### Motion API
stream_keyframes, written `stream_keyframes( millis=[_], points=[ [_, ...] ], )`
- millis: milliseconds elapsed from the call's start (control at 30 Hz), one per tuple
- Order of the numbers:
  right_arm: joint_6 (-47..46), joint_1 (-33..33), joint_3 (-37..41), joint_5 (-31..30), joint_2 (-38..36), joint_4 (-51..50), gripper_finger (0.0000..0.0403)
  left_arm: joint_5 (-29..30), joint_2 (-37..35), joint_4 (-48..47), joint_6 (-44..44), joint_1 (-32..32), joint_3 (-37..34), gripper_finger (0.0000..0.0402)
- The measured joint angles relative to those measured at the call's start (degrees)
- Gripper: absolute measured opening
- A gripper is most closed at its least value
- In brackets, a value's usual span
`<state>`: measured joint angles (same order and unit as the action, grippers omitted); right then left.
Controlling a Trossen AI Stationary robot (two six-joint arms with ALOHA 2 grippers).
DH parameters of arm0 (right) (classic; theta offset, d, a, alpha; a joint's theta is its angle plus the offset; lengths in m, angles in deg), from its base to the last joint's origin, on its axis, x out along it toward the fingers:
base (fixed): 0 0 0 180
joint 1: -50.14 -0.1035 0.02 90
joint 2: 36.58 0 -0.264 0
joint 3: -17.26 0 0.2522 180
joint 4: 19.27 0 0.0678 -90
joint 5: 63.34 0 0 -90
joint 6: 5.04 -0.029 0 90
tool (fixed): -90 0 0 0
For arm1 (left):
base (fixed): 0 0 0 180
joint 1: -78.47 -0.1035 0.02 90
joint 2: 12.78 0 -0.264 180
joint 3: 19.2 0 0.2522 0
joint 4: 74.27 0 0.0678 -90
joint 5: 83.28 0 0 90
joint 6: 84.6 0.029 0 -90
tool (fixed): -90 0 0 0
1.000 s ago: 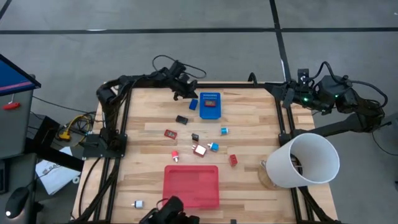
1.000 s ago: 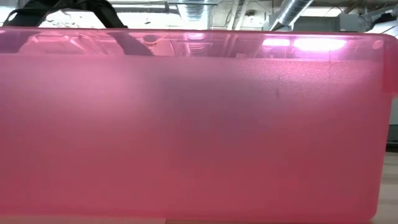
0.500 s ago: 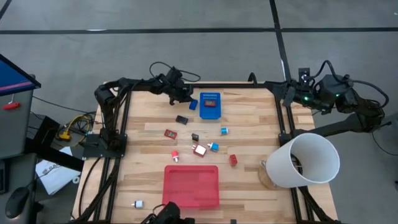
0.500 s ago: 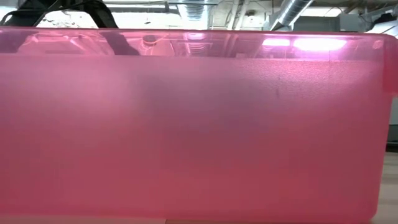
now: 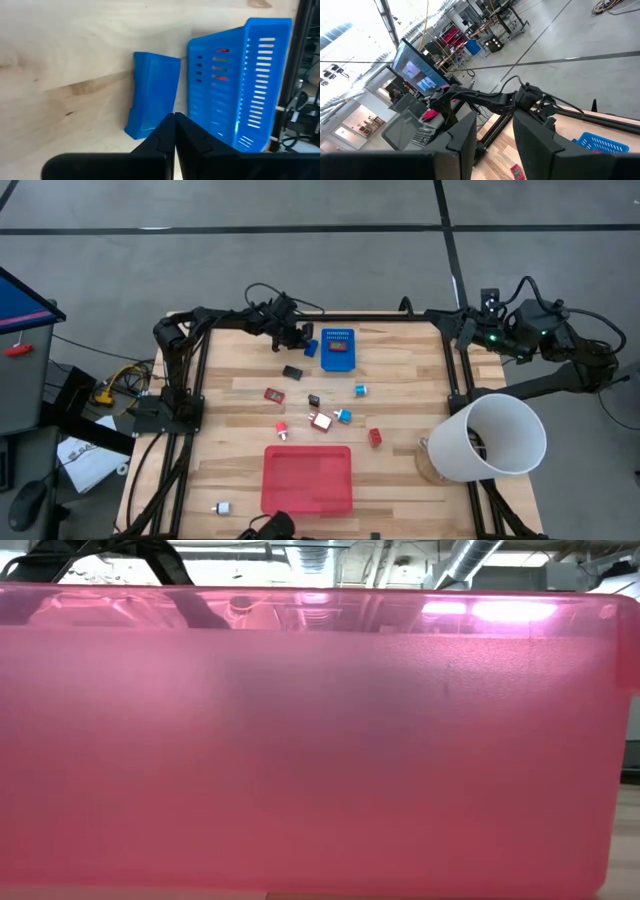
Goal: Pick & Place Office items
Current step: Put the blue digital clock into the blue bin
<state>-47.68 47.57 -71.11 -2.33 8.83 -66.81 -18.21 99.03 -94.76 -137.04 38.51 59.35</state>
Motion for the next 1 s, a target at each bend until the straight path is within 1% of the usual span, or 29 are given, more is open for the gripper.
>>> stream_keyframes(
  millis=[200, 433, 533, 667, 833, 1000],
  points=[
    [0.1, 0.0, 0.0, 0.0, 0.0, 0.0, 0.0123, 2.7, 0.0, -1.2, 0.0, 1.0, 0.0, 0.0],
    [0.6, 0.0, 0.0, 0.0, 0.0, -0.1, 0.0123, 2.8, 0.0, -0.9, -0.5, 1.0, 0.0, 0.0],
    [0.6, 0.0, 0.0, 0.0, 0.0, -0.1, 0.0123, 3.7, 0.1, -1.2, -0.9, 1.0, 0.5, 0.0],
    [0.6, 0.0, 0.0, 0.2, 0.0, -0.1, 0.0123, 4.2, 1.7, -4.6, -1.4, 1.0, 2.9, 0.0],
    [0.6, 0.0, 0.0, 0.4, -0.1, -0.4, 0.0123, 5.7, 4.2, -10.6, 1.0, 2.1, 7.7, 0.0],
    [0.6, 0.0, 0.0, 0.4, -0.1, -0.5, 0.0123, 6.6, 4.7, -11.4, 0.9, 2.2, 8.5, 0.0]
  ],
)
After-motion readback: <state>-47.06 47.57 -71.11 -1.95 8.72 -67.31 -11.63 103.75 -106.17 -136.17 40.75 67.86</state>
